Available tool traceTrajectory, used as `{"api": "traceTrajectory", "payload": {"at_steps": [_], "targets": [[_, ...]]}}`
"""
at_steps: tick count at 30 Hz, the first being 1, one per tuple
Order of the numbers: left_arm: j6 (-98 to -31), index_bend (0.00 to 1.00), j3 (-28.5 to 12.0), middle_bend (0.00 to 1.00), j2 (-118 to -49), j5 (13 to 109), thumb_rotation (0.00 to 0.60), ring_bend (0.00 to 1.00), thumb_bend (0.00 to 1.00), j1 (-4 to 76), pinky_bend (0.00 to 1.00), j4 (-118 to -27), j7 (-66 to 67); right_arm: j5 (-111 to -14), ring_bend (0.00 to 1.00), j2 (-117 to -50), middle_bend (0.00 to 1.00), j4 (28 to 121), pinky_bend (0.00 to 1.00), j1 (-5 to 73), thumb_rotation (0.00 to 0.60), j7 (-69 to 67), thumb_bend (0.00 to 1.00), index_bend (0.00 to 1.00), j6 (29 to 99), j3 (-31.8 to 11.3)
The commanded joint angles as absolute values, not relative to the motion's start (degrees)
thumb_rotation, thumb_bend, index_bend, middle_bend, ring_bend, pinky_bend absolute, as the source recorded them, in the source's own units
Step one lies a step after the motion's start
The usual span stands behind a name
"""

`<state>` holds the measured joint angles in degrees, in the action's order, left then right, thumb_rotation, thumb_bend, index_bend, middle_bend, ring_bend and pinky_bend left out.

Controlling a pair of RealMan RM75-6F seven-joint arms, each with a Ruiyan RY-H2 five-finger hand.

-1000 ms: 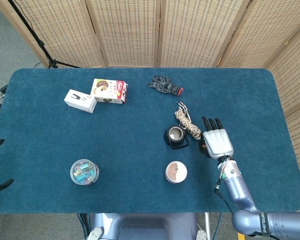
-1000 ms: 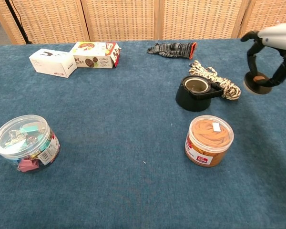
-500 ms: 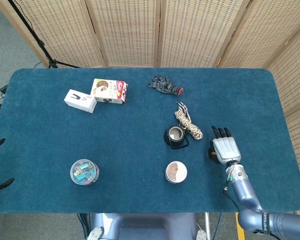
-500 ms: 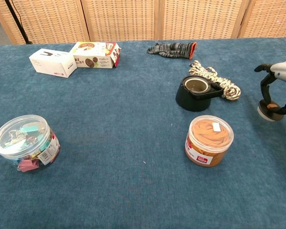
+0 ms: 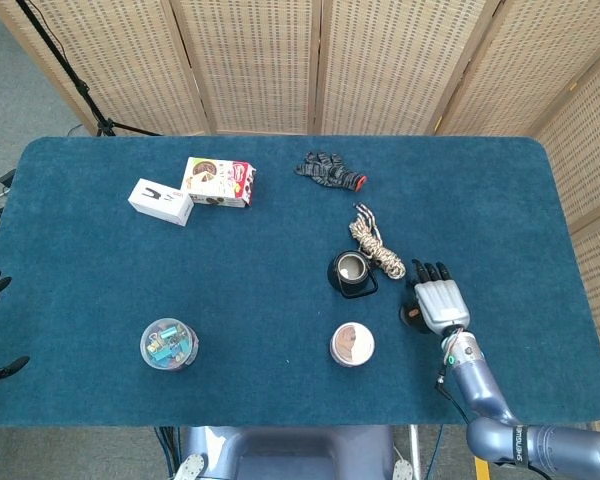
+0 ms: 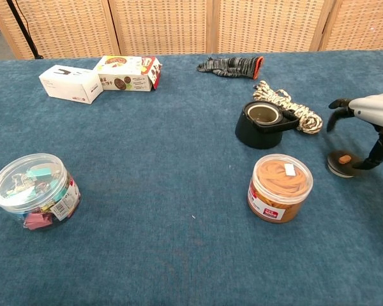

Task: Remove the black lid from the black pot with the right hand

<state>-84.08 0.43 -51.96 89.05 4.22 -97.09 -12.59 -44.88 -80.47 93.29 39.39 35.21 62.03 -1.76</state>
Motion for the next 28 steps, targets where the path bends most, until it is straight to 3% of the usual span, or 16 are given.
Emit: {"api": "traceTrajectory", "payload": {"at_steps": [1, 8, 14, 20, 28], "targets": [[-84.1, 0.00, 0.5, 0.00, -51.9, 89.2, 0.600, 0.00, 0.08, 4.2, 0.00, -97.1, -12.8, -45.5, 0.00, -78.4, 0.00, 96.1, 0.00, 38.7, 0.600, 35.1, 0.15, 0.01, 63.1, -2.0], [-84.7, 0.00, 0.6, 0.00, -51.7, 89.4, 0.600, 0.00, 0.08, 3.9, 0.00, -96.7, -13.8, -56.8, 0.00, -72.4, 0.00, 101.6, 0.00, 32.9, 0.600, 29.6, 0.15, 0.00, 70.2, 0.7], [-85.0, 0.00, 0.7, 0.00, -52.1, 89.9, 0.600, 0.00, 0.08, 3.8, 0.00, -96.4, -12.9, -72.8, 0.00, -72.5, 0.00, 92.7, 0.00, 24.6, 0.600, 21.9, 0.09, 0.02, 81.7, 5.4], [-85.7, 0.00, 1.0, 0.00, -52.7, 90.6, 0.600, 0.00, 0.08, 3.5, 0.00, -96.7, -11.8, -80.6, 0.00, -73.0, 0.00, 86.2, 0.00, 17.6, 0.600, 13.5, 0.00, 0.01, 91.1, 6.9], [-86.0, 0.00, 1.1, 0.00, -53.4, 90.8, 0.600, 0.00, 0.08, 3.3, 0.00, -97.1, -9.8, -84.8, 0.00, -74.5, 0.00, 80.2, 0.00, 12.6, 0.600, 7.7, 0.00, 0.01, 95.7, 6.5]]}}
